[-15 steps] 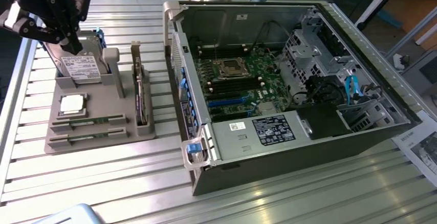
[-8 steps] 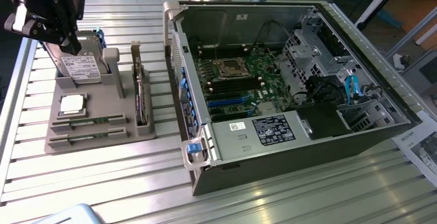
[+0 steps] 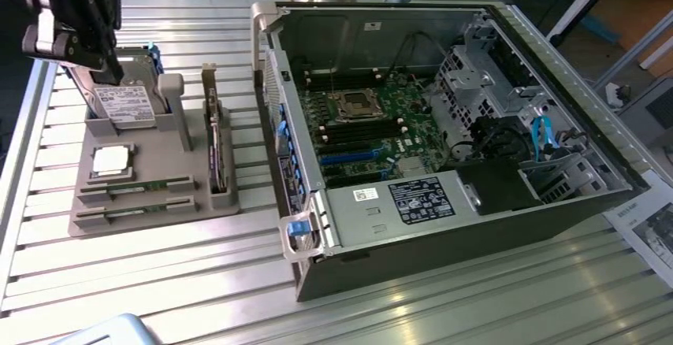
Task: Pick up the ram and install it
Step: 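Pick up the ram and move it above insertion slot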
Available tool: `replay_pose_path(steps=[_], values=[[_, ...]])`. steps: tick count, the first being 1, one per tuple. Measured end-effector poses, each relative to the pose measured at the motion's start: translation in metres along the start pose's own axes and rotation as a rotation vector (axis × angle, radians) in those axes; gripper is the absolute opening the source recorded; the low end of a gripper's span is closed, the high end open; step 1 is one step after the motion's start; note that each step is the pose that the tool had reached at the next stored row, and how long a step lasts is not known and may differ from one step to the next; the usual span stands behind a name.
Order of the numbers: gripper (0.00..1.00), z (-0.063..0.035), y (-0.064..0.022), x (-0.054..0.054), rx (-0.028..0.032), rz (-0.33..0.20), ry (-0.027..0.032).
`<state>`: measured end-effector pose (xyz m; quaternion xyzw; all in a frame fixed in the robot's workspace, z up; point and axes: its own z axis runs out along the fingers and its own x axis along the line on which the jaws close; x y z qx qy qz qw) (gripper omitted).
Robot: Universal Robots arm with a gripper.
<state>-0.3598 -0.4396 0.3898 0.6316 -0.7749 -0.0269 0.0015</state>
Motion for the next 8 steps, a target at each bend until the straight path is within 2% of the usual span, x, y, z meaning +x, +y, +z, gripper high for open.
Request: replay_pose_path(steps=[8], values=[[0.10,0.0001,0.0000,0.0000,-0.0051,-0.165,0.0071]])
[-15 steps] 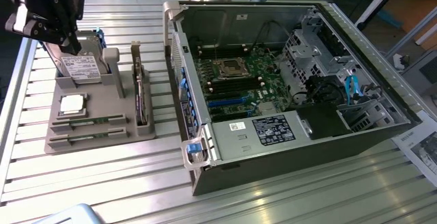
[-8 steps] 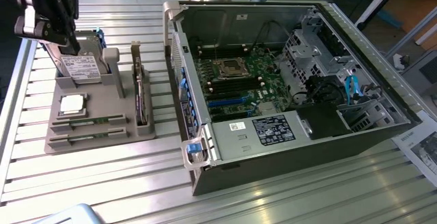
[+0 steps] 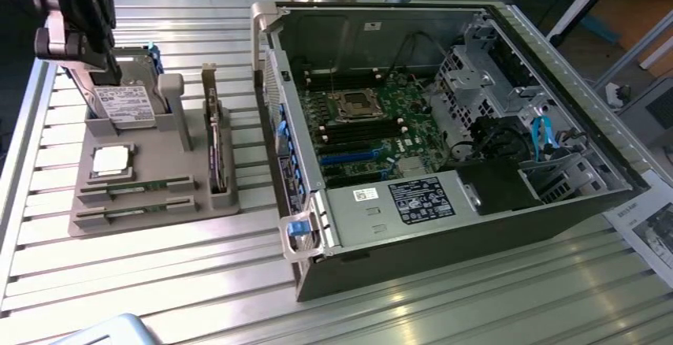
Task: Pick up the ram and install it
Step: 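Pick up the ram and move it above insertion slot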
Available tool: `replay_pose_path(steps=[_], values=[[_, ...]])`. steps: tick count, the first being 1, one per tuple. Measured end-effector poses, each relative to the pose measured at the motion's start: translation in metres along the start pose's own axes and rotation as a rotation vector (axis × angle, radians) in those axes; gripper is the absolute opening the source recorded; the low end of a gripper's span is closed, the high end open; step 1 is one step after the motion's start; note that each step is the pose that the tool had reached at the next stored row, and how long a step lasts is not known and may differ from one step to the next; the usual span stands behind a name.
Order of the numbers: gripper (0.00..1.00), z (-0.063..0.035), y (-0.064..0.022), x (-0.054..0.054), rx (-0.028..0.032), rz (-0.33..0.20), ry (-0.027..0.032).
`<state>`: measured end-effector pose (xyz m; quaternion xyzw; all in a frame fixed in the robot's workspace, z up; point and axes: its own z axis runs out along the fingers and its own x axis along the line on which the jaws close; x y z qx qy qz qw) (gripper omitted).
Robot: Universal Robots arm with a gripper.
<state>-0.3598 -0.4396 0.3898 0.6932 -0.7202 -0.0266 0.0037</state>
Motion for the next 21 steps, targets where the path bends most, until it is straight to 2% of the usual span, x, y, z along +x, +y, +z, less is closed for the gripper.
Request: replay_pose_path(steps=[4,9,10,11,15,18,21], values=[[0.10,0.0000,0.0000,0.0000,-0.0028,-0.086,0.0038],[0.10,-0.0001,0.0000,0.0000,-0.0029,-0.094,0.0034],[0.10,-0.0001,0.0000,-0.0001,-0.0024,-0.094,0.0001],[0.10,-0.0001,0.0000,-0.0001,-0.0009,-0.094,-0.0073],[0.10,0.0000,0.0000,0.0000,-0.0007,-0.095,-0.0082],[0.10,0.0000,0.0001,0.0000,0.0027,-0.095,-0.0175],[0.10,0.0000,0.0001,0.0000,0.0028,-0.095,-0.0177]])
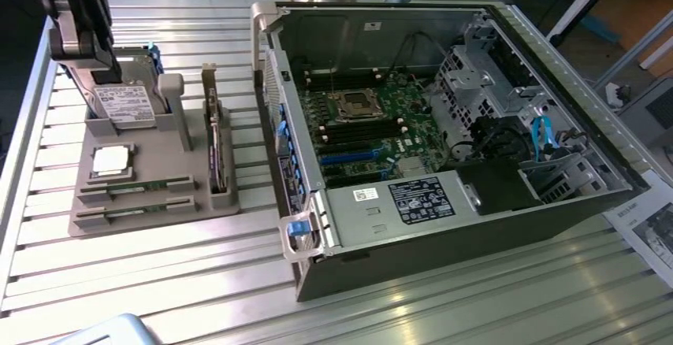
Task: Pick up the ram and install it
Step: 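Pick up the ram and move it above insertion slot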
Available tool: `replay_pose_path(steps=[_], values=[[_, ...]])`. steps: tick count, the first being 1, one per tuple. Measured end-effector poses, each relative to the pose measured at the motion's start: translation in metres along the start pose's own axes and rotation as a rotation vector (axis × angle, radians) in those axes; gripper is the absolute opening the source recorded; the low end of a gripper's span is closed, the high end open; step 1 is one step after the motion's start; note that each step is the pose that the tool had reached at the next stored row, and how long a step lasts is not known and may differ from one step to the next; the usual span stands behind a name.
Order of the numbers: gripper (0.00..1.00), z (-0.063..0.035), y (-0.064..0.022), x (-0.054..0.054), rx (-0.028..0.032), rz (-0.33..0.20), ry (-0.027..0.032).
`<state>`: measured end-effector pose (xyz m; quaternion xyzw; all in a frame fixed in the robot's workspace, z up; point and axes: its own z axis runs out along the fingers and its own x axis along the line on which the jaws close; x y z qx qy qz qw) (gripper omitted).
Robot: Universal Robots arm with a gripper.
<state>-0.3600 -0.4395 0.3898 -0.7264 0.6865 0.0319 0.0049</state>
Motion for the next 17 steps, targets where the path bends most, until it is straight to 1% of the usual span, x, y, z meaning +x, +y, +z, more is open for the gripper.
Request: replay_pose_path(steps=[8,17], values=[[0.10,0.0000,0.0022,0.0006,0.0010,0.000,-0.0001],[0.10,-0.0003,0.0025,0.0076,0.0010,0.000,0.0000]])
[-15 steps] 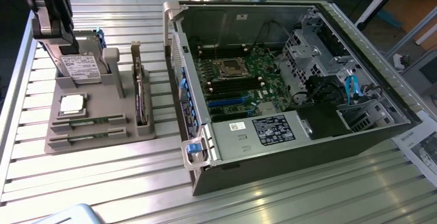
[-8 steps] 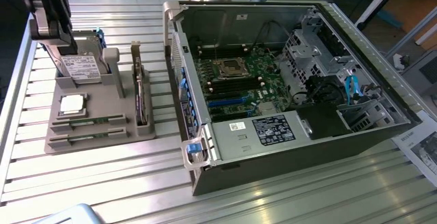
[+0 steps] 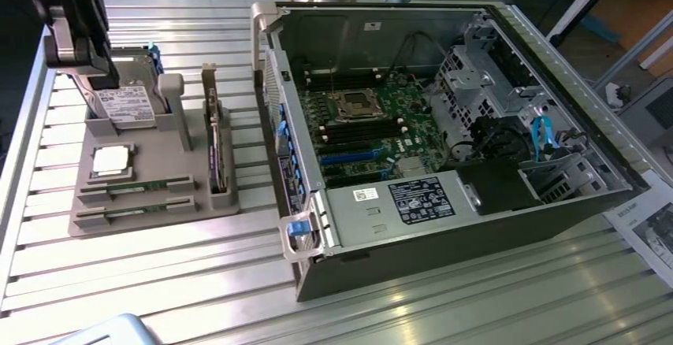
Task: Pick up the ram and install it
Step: 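Pick up the ram and move it above insertion slot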
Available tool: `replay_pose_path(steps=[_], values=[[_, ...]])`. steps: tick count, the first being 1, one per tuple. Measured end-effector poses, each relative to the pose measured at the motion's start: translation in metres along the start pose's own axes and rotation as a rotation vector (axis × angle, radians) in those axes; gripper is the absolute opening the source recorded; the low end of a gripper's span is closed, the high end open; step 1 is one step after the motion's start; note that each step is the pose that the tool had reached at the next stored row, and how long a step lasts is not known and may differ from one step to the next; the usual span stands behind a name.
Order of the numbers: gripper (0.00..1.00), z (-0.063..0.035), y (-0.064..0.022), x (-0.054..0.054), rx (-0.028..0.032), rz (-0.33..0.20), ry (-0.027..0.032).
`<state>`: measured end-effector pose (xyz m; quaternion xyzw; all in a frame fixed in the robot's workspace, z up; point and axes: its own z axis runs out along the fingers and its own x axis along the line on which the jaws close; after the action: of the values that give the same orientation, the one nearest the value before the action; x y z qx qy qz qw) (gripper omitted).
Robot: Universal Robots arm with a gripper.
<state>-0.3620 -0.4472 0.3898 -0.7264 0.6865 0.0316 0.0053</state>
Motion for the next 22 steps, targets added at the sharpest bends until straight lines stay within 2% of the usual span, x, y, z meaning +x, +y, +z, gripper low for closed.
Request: replay_pose_path(steps=[22], values=[[0.10,-0.0012,0.0019,0.023,-0.0001,0.000,0.0000]])
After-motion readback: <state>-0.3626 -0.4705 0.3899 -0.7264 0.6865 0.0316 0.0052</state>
